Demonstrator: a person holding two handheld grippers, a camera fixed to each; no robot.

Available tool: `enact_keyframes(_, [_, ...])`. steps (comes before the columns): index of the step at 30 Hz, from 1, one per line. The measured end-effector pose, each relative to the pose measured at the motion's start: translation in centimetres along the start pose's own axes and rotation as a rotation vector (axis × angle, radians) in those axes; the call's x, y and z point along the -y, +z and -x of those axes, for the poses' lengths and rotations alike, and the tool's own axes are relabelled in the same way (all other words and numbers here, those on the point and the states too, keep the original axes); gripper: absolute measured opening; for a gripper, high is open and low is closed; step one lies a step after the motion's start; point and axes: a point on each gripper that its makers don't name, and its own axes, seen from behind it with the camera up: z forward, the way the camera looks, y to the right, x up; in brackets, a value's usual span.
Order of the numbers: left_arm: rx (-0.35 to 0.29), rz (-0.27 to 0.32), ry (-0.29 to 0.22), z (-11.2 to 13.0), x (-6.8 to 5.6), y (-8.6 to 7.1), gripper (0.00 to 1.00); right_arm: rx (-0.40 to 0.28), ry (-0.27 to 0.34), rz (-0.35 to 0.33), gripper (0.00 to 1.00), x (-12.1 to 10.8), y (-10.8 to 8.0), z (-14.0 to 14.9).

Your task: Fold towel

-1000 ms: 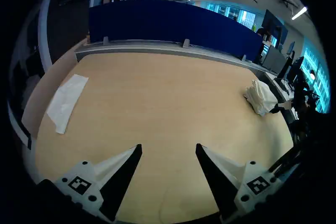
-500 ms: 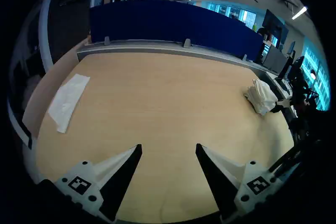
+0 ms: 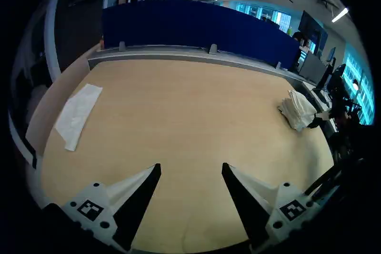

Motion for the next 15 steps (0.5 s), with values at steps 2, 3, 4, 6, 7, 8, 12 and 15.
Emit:
enact_keyframes(2, [0.000,0.000,-0.001,0.0,0.0,0.1,0.95,0.017,0.004,0.006,0.11,-0.2,0.2,0.6])
enact_keyframes(3, [0.001,0.000,-0.001,0.0,0.0,0.1,0.95,0.026,0.004,0.007,0.11,-0.2,0.4,0.9])
enact_keyframes(4, [0.001,0.001,0.000,0.0,-0.1,0.1,0.95,0.036,0.002,0.006,0.11,-0.1,0.5,1.2])
enact_keyframes(6, [0.001,0.002,0.002,0.0,-0.2,0.1,0.95,0.049,-0.003,0.006,0.11,0.0,0.9,1.7])
enact_keyframes(7, [0.001,0.002,0.004,0.0,-0.2,0.1,0.95,0.045,-0.007,0.008,0.11,0.0,0.9,1.6])
enact_keyframes(8, [0.001,0.002,0.005,0.0,-0.2,0.1,0.95,0.042,-0.011,0.010,0.11,0.1,0.9,1.6])
enact_keyframes(12, [0.002,0.003,0.006,-0.2,-0.3,0.1,0.95,0.028,-0.020,0.021,0.21,-0.1,0.7,1.3])
enact_keyframes(15, [0.001,0.003,0.003,-0.3,-0.2,0.2,0.95,0.019,-0.026,0.038,0.41,-0.6,0.4,1.3])
